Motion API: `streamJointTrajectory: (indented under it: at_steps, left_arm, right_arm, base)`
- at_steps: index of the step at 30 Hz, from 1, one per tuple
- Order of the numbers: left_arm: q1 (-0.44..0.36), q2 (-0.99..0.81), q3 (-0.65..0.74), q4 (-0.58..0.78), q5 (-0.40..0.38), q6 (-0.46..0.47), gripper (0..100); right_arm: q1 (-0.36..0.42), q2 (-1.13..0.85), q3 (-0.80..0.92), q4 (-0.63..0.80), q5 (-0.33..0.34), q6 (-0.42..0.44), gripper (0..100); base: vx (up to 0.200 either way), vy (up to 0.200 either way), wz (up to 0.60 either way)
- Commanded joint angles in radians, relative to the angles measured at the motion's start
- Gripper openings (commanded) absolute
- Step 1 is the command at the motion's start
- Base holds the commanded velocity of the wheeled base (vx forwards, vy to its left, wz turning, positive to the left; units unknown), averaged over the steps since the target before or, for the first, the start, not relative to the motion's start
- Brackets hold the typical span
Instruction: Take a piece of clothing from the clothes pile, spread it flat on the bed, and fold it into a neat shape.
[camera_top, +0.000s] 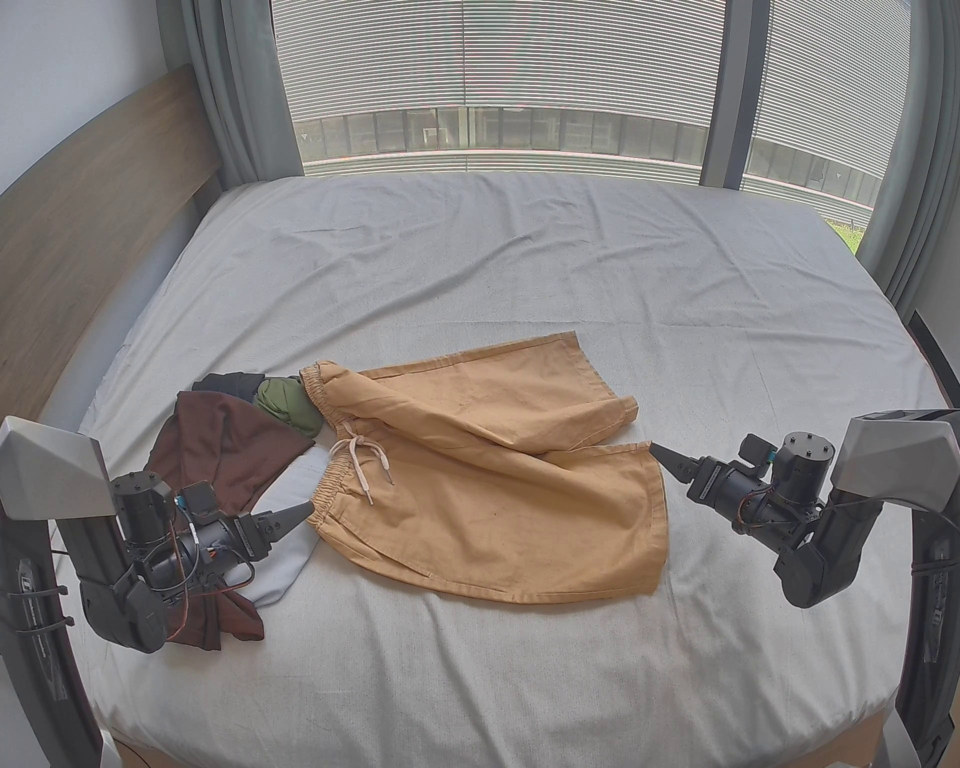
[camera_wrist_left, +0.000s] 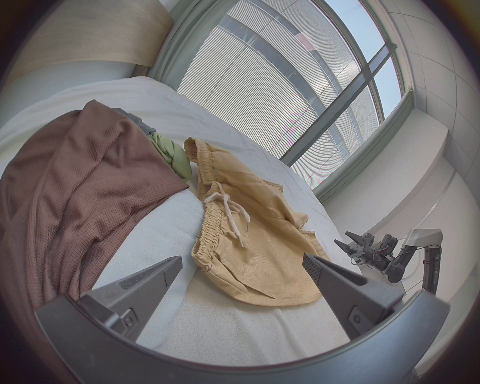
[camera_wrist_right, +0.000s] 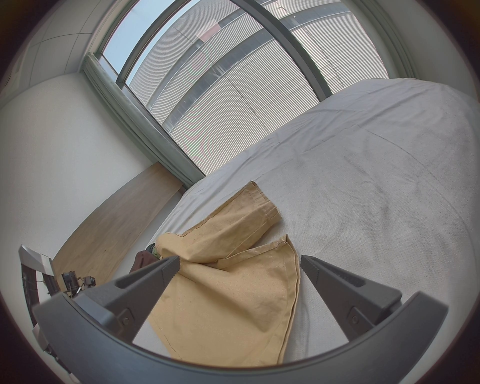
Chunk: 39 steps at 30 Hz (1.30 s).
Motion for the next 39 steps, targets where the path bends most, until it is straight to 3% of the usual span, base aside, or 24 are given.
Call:
streamJointTrajectory:
  at_steps: [1,39]
  left_arm:
    - [-0.005,0.079,-0.032,-0.001,-0.001,-0.002,100]
    - [-0.070,0.248,-0.264,0.013,0.095,-0.006,100]
  right_arm:
    - [0.001,-0.002,0.007,-0.002,-0.009,0.001,100]
    - [0.004,-0.001,0.008,-0.004,-0.012,0.002,100]
  base:
    - [0.000,0.000,0.00]
    - [0.000,0.000,0.00]
